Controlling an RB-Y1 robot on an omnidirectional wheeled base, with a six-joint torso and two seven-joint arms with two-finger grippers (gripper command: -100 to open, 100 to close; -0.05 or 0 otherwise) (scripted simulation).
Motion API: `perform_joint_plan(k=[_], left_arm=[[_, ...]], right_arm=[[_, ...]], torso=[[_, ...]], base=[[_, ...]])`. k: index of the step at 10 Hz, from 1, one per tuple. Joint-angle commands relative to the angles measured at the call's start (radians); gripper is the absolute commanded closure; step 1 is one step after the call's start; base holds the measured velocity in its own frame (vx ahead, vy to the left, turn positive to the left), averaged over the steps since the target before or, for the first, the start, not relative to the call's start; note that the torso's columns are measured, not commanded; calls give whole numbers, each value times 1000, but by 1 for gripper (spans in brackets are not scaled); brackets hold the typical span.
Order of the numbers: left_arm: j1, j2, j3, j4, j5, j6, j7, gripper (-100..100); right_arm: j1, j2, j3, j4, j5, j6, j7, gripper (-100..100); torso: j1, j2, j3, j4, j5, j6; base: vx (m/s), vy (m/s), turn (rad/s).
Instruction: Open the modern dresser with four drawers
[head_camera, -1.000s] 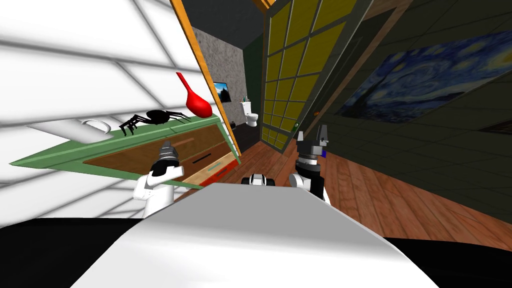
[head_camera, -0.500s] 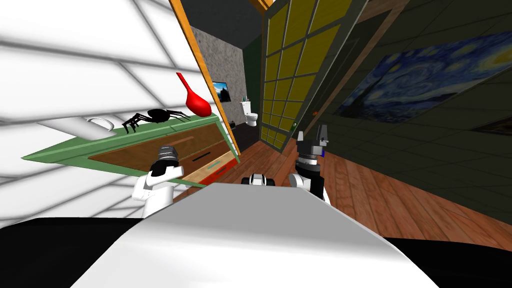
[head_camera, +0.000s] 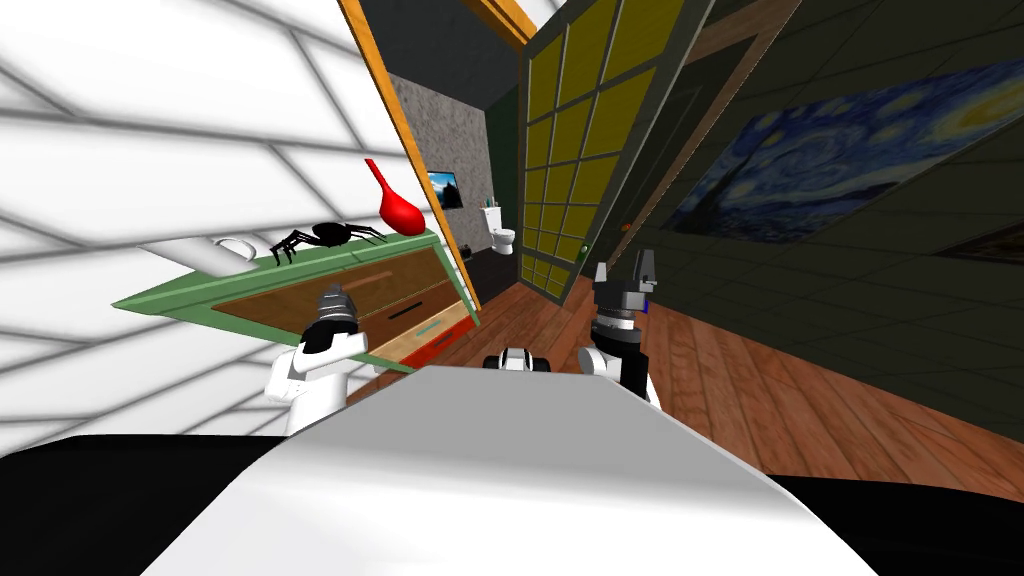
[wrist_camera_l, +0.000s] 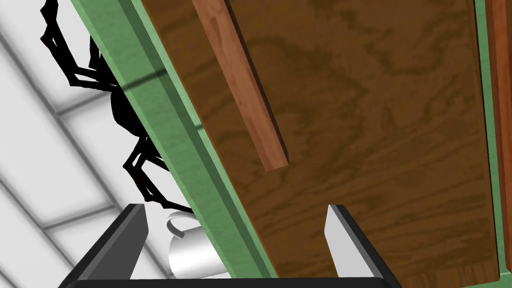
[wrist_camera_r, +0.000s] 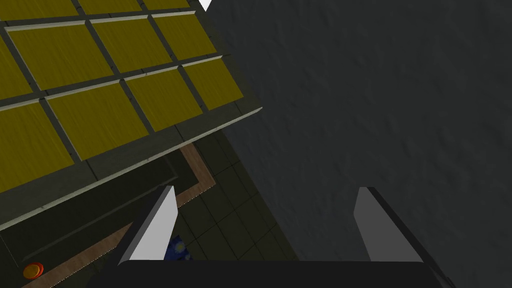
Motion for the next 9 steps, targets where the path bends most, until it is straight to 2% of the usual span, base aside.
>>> perform_joint_plan(k=[1, 3, 4, 5, 6, 9], left_arm=[[-8, -4, 0, 17, -6, -13, -4, -100], [-9, -6, 0, 19, -8, -14, -5, -100], [-12, 4, 4, 16, -3, 2, -1, -100], [-10, 1, 2, 20, -4, -10, -3, -100], [-10, 2, 2, 20, -4, -8, -2, 100], [0, 1, -2, 2, 2, 1, 0, 100]], right_arm=[[0, 0, 0, 0, 0, 0, 0, 0], [0, 0, 0, 0, 0, 0, 0, 0], [0, 0, 0, 0, 0, 0, 0, 0], [0, 0, 0, 0, 0, 0, 0, 0], [0, 0, 0, 0, 0, 0, 0, 0], [-1, 1, 0, 0, 0, 0, 0, 0]], torso=[[-3, 4, 2, 1, -1, 0], [-8, 7, 5, 2, -3, 0], [-12, 12, 7, 3, -4, 0], [-10, 11, 7, 4, -4, 0], [-10, 11, 7, 3, -3, 0], [-13, 12, 7, 4, -5, 1]], base=[[119, 127, -5], [101, 97, -5], [77, 73, -31], [48, 47, -13], [8, 8, 1], [-90, -112, 18]])
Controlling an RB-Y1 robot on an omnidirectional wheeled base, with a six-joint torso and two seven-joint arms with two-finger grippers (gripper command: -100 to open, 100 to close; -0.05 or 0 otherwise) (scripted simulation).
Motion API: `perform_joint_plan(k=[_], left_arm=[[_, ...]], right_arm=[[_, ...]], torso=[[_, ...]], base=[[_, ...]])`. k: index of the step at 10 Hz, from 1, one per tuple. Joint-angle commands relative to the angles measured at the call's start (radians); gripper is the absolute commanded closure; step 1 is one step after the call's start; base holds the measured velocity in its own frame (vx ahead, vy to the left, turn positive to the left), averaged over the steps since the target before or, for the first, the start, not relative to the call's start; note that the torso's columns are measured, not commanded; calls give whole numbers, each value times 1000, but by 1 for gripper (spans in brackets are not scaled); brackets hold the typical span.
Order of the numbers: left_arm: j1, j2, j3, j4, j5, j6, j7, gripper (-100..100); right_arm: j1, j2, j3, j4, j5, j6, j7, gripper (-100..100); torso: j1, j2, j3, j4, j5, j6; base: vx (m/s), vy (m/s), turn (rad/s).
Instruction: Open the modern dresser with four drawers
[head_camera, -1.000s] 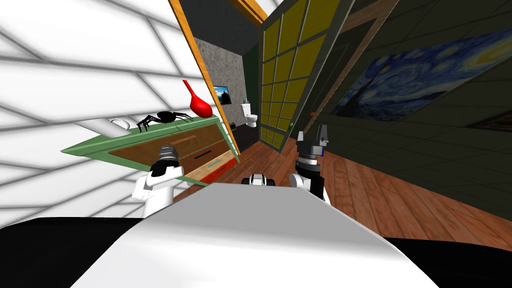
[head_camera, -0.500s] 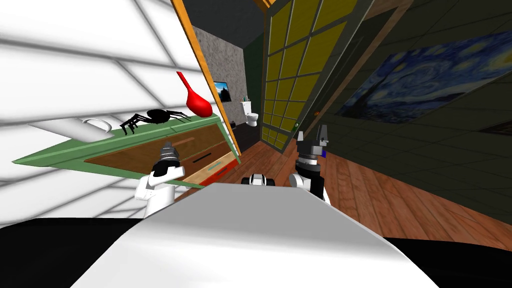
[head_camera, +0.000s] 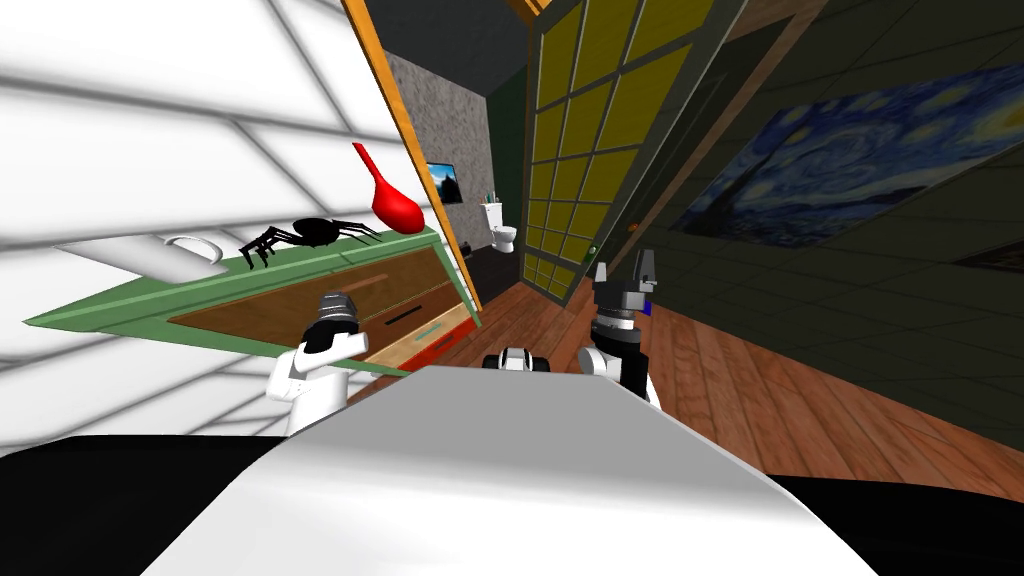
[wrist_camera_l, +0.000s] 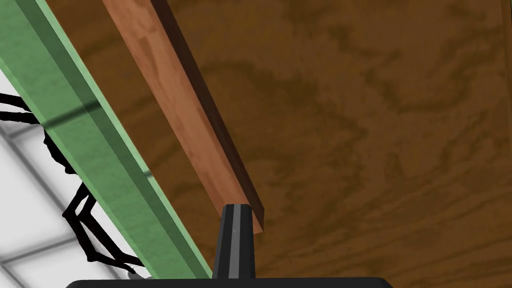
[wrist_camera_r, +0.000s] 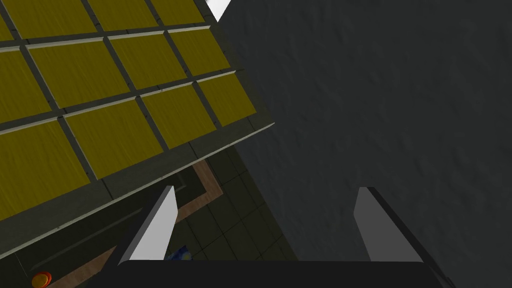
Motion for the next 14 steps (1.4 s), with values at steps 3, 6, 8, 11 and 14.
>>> perform_joint_plan(k=[3, 6, 8, 11, 14], left_arm=[[8, 0, -3, -17, 5, 7, 2, 100], [1, -4, -3, 2, -1, -8, -2, -100], [-4, -6, -2, 15, -6, -19, -5, -100], [-4, 1, 0, 10, -1, -7, -2, -100], [2, 1, -2, -4, 3, 1, 1, 100]], right_arm=[[0, 0, 0, 0, 0, 0, 0, 0], [1, -1, -1, 0, 0, 0, 0, 0], [1, -1, -1, 0, 0, 0, 0, 0], [0, 0, 0, 0, 0, 0, 0, 0], [0, 0, 0, 0, 0, 0, 0, 0]], torso=[[5, -3, -2, -1, 2, -1], [15, -11, -7, -4, 5, -1], [6, -5, -3, -2, 2, -1], [4, -2, -1, -1, 1, -1], [2, 0, 0, -2, 4, -2]], base=[[-114, -123, 14], [73, 106, -4], [112, 138, -6], [64, 79, -15], [-49, -60, 8]])
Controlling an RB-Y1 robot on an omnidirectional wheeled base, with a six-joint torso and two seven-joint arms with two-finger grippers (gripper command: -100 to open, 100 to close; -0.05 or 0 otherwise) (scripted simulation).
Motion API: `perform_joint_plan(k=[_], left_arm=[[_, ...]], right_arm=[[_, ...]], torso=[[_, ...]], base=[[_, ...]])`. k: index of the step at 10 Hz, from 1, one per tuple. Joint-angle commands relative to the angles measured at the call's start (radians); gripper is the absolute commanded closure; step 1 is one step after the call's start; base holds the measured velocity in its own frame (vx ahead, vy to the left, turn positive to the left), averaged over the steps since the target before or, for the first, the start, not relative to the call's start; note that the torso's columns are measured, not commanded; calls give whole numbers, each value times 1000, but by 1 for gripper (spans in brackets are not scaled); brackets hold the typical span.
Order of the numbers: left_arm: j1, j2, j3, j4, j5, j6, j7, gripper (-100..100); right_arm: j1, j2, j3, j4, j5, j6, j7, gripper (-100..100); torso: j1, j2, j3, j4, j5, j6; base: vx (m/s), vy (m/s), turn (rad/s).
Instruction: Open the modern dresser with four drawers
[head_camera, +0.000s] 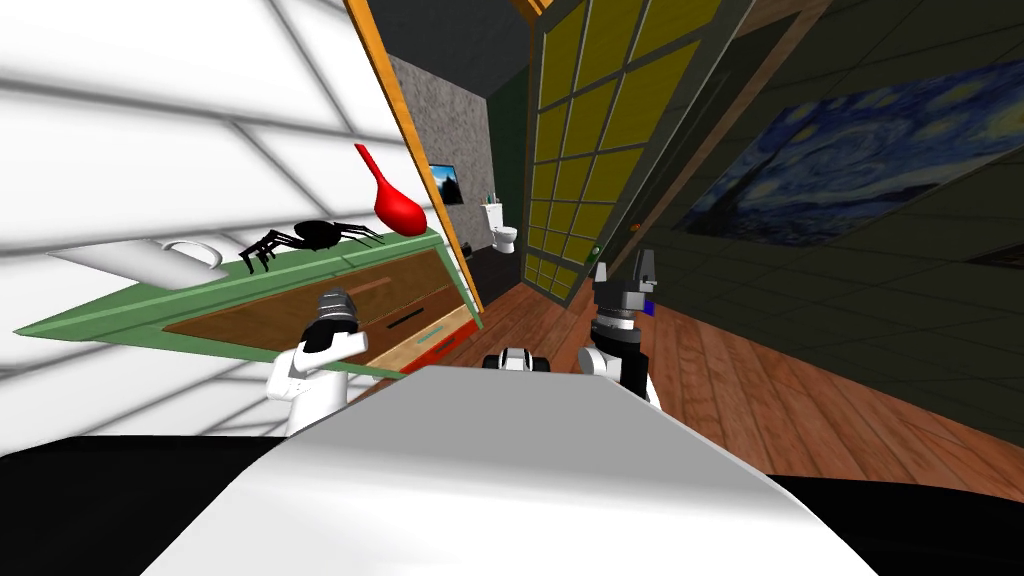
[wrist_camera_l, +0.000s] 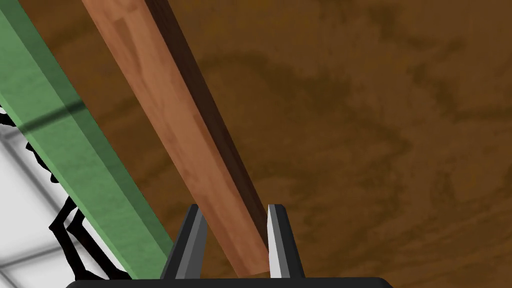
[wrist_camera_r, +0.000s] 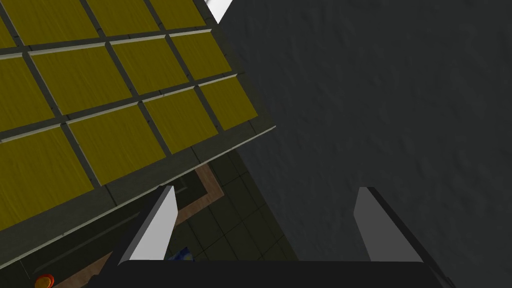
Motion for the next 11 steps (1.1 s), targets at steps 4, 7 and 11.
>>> perform_joint_plan(k=[4, 7, 11], left_arm=[[16, -6, -8, -21, 6, 15, 3, 100], [27, -8, -11, -36, 8, 19, 4, 100], [40, 37, 14, -96, 34, 105, 22, -100]], right_arm=[[0, 0, 0, 0, 0, 0, 0, 0], [0, 0, 0, 0, 0, 0, 0, 0], [0, 0, 0, 0, 0, 0, 0, 0]], torso=[[6, -4, -3, 2, -3, -1], [2, -1, -1, 1, -2, 0], [11, -9, -6, 0, 0, 1]], base=[[-115, -127, 5], [-130, -153, 22], [-16, -2, -41]])
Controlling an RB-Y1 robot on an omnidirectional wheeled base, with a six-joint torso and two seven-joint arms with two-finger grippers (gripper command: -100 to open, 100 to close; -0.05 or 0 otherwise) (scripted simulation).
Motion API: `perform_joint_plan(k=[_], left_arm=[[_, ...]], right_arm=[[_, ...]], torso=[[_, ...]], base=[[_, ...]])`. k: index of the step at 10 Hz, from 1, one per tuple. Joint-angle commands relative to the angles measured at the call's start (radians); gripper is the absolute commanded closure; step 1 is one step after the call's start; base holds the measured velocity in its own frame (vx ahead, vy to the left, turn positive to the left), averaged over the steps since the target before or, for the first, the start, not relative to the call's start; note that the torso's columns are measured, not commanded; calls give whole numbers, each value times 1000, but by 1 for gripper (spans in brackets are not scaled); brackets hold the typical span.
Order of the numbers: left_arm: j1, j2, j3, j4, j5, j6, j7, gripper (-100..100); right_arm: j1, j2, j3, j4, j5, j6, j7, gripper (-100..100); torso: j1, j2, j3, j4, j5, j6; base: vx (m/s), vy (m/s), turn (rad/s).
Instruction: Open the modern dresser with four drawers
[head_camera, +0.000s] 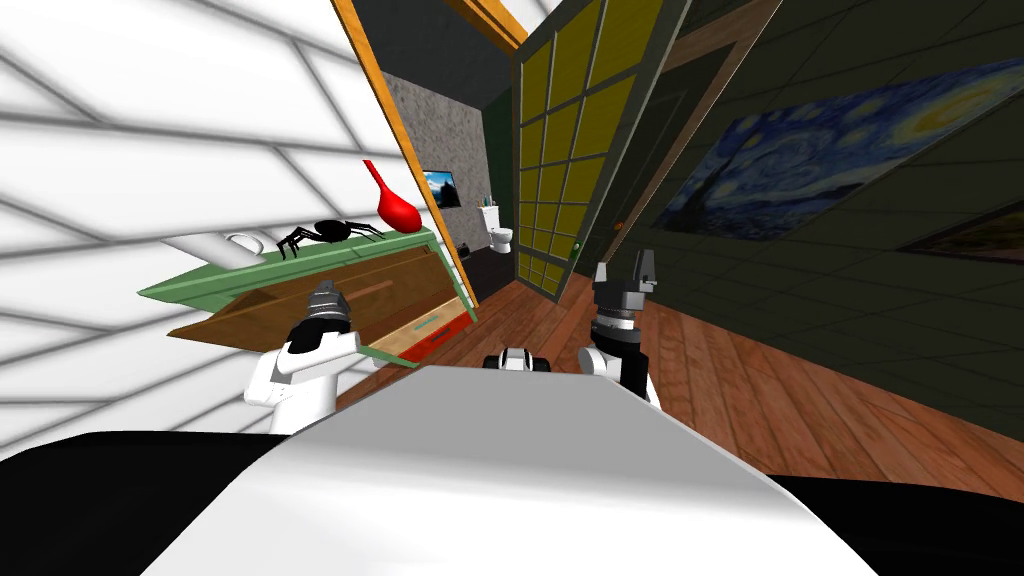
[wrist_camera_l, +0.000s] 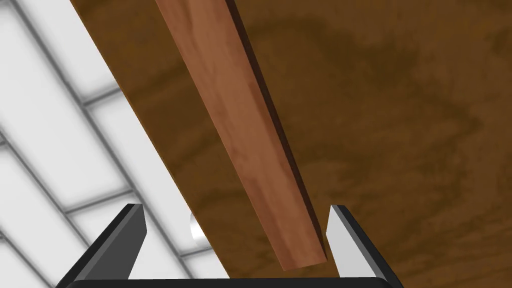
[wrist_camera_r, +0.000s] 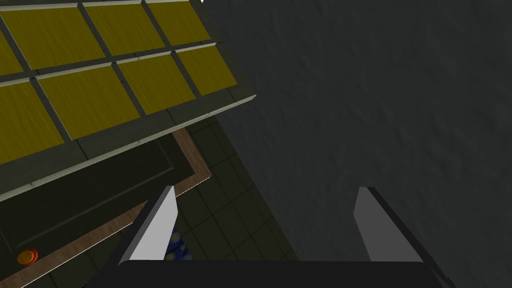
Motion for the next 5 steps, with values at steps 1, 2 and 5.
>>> perform_joint_plan(k=[1, 2, 5], left_arm=[[5, 21, 13, -36, 11, 52, 8, -100], [9, 30, 18, -48, 16, 70, 11, -100], [19, 56, 32, -86, 31, 123, 22, -100]], right_arm=[[0, 0, 0, 0, 0, 0, 0, 0], [0, 0, 0, 0, 0, 0, 0, 0], [0, 0, 0, 0, 0, 0, 0, 0]], torso=[[-3, 2, 1, 1, -1, 0], [-5, 4, 2, 2, -3, 1], [-12, 8, 4, 4, -8, 0]], base=[[1, 10, -38], [-5, 3, -43], [-10, 0, -33]])
